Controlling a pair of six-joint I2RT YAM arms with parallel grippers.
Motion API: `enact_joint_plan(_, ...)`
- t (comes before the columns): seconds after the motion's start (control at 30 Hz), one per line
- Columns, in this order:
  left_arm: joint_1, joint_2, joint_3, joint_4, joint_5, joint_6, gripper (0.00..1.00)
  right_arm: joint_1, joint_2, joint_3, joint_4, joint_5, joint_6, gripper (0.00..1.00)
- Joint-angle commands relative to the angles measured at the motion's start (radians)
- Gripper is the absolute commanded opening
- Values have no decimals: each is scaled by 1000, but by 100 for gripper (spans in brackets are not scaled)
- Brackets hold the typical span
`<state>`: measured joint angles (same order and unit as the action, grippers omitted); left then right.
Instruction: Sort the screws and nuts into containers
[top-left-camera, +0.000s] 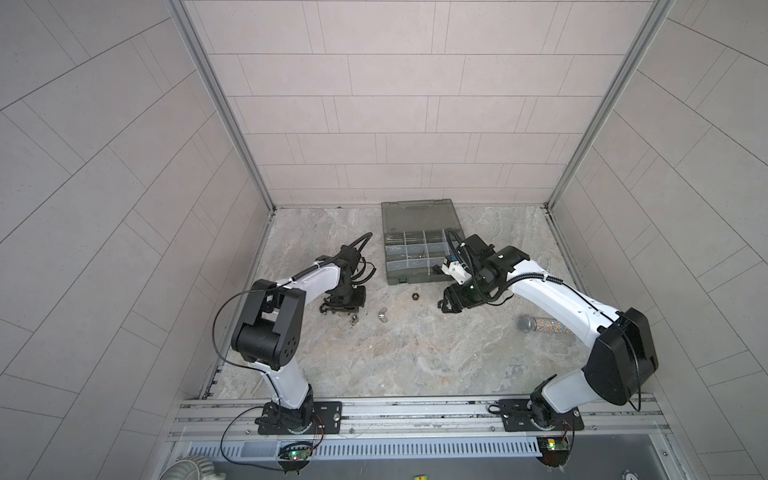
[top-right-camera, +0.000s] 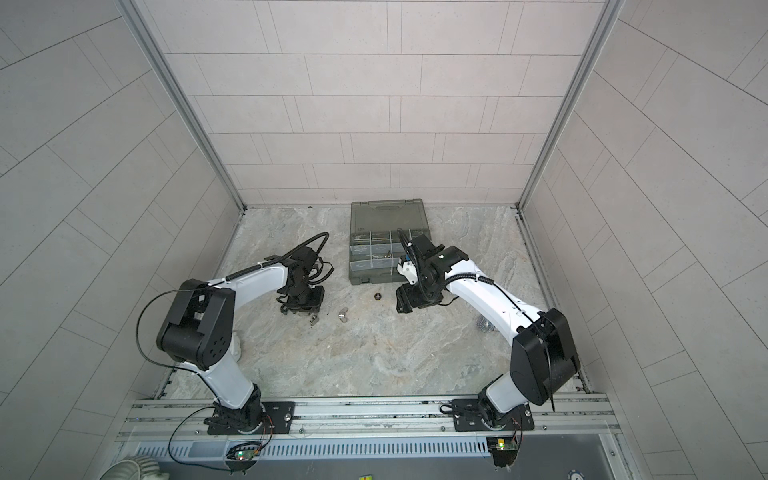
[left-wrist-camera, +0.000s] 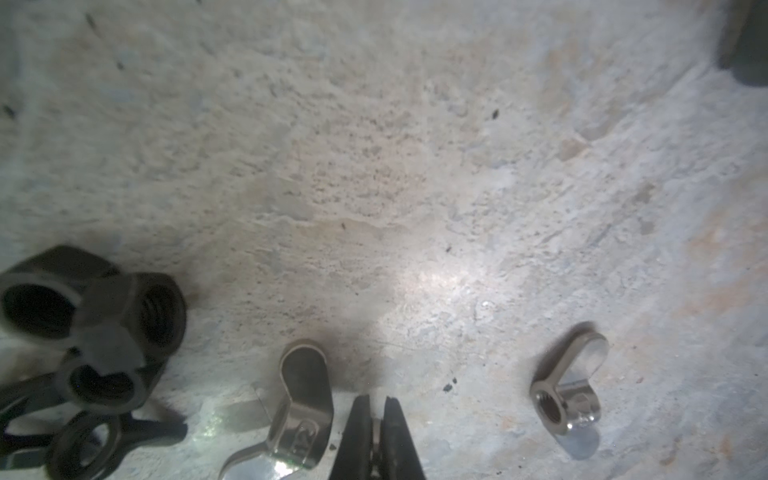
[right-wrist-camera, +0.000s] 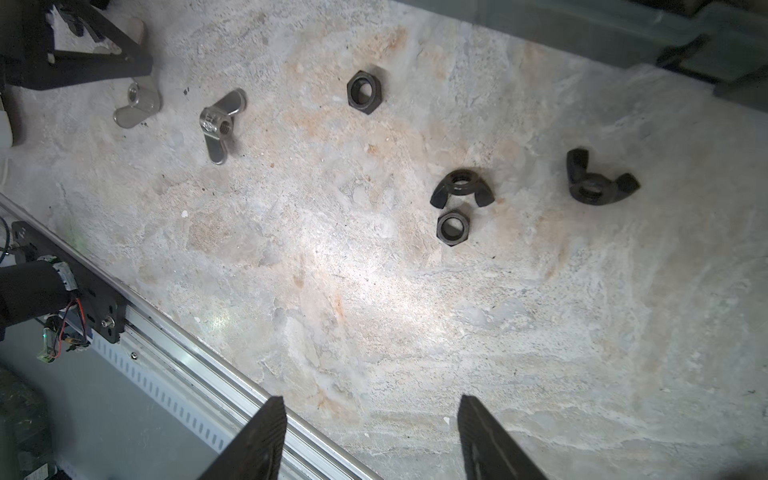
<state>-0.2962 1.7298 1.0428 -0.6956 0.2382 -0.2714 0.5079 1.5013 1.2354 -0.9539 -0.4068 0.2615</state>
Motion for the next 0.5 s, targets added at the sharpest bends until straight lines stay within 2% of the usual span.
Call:
enact_joint_plan(0.0, -8, -22, 14, -38, -3, 0, 0, -3, -41, -13, -14, 8, -9, 67)
enact_joint_plan(0.23, -23, -22, 127, -91, 12, -5, 0, -7, -58, -22, -9, 19, 1, 67)
enact_joint_plan(0.47, -34, 45, 332, -137, 13, -7, 0, -16, -65, -23, -2, 22, 5, 67)
